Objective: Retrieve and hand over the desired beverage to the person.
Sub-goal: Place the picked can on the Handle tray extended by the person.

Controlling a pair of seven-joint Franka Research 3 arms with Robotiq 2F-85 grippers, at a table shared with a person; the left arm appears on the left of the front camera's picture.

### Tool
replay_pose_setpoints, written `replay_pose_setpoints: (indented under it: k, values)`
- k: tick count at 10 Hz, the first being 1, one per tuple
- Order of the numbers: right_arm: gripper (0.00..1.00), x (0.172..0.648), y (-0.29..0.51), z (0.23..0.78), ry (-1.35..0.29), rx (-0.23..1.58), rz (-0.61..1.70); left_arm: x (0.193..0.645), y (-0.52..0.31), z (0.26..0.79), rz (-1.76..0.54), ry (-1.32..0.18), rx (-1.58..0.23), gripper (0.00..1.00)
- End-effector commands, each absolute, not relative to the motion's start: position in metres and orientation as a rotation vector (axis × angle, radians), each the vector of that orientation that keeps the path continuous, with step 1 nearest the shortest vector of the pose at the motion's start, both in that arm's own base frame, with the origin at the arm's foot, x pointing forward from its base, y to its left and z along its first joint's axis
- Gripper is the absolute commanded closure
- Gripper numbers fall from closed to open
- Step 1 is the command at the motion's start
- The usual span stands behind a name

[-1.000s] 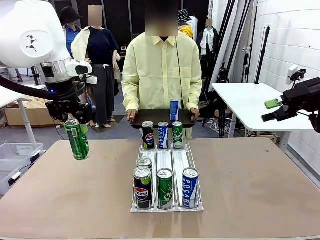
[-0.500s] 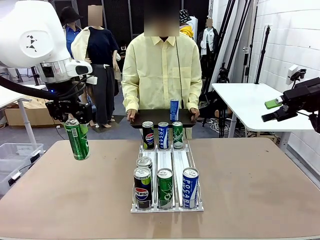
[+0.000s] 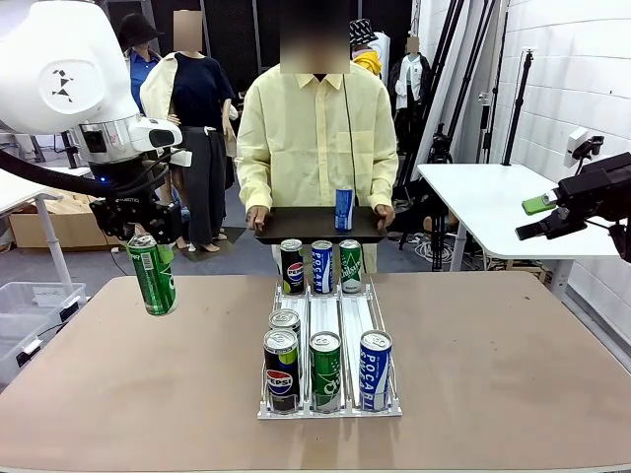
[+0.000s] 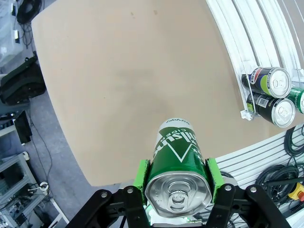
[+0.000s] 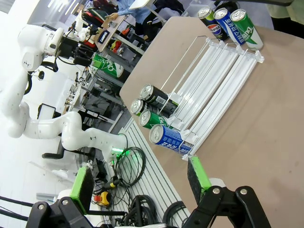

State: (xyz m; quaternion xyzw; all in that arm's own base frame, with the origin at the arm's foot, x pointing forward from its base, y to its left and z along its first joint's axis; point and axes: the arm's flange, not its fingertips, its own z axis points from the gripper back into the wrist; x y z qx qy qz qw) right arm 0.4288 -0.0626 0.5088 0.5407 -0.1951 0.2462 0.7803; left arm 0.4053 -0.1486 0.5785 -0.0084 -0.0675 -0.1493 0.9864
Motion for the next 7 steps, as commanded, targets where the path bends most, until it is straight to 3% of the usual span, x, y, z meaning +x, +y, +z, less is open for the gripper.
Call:
replay_pose_setpoints:
  k: [1, 7]
  values:
    - [0.00, 0.4294, -0.0618, 0.5096, -0.428, 1.170, 0.530, 0.4045, -0.1466, 0.5825, -0.293, -0.138, -0.019, 1.00]
    - [0.00, 0.4294, -0.0618, 0.5096, -0.428, 1.170, 0.530, 0.4045, -0.1466, 0.5825, -0.293, -0.138, -0.019, 1.00]
